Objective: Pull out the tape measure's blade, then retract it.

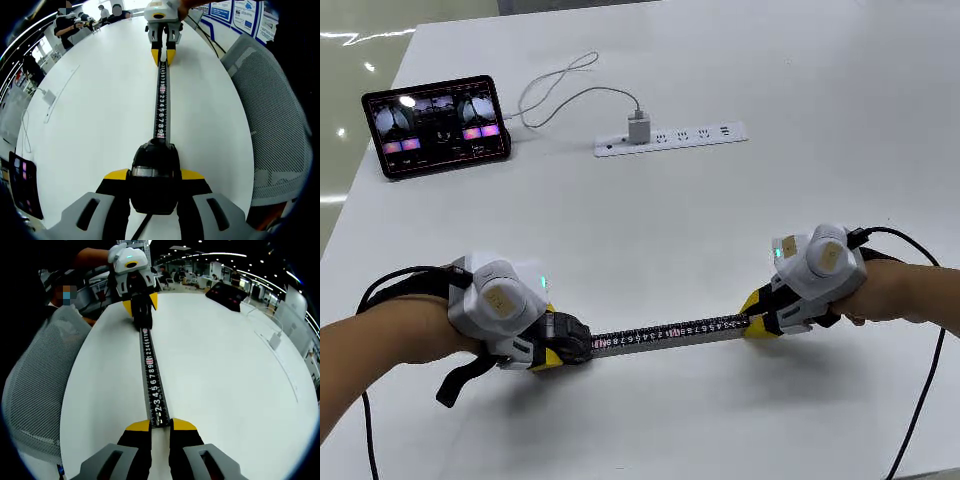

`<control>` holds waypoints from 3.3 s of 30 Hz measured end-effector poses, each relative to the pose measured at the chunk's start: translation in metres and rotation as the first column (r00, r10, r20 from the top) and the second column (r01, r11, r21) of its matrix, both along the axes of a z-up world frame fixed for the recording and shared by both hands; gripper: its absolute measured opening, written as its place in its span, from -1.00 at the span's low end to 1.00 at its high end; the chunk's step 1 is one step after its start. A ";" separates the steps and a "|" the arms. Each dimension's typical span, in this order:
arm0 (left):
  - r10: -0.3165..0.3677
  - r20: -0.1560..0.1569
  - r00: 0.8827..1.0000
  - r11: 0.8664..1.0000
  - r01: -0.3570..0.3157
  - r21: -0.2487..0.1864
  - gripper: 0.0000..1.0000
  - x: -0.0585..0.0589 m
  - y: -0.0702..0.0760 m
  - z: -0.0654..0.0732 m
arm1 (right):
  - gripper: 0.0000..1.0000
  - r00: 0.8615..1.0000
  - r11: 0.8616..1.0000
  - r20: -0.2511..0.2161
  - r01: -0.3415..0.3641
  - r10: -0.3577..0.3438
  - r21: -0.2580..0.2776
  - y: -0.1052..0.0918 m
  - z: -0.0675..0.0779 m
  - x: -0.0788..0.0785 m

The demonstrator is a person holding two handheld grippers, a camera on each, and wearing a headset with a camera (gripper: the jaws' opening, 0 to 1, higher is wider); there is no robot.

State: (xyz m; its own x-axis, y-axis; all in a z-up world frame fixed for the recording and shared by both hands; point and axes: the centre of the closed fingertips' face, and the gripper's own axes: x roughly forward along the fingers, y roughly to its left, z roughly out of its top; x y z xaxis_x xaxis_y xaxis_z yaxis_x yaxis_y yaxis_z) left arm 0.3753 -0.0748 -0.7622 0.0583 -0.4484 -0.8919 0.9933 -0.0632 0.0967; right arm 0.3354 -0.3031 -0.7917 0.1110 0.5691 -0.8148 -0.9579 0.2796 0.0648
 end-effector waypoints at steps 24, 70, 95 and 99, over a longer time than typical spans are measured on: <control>0.001 0.000 1.000 1.000 -0.001 0.002 -0.40 0.000 0.000 0.000 | -0.84 1.000 1.000 0.000 0.003 -0.003 -0.014 -0.007 0.001 -0.002; -0.035 0.012 0.999 0.999 0.035 -0.019 -0.35 0.001 -0.003 -0.002 | -0.78 1.000 0.996 -0.001 -0.027 0.027 -0.083 -0.016 0.001 -0.003; -0.017 -0.014 1.000 1.000 0.017 -0.014 -0.28 0.004 0.003 0.008 | -0.64 0.998 0.990 -0.016 -0.067 0.066 -0.122 -0.011 0.006 -0.004; 0.006 -0.026 1.000 1.000 -0.006 -0.012 -0.17 0.006 0.005 0.013 | -0.58 0.997 0.989 -0.018 -0.073 0.072 -0.127 -0.012 0.010 -0.003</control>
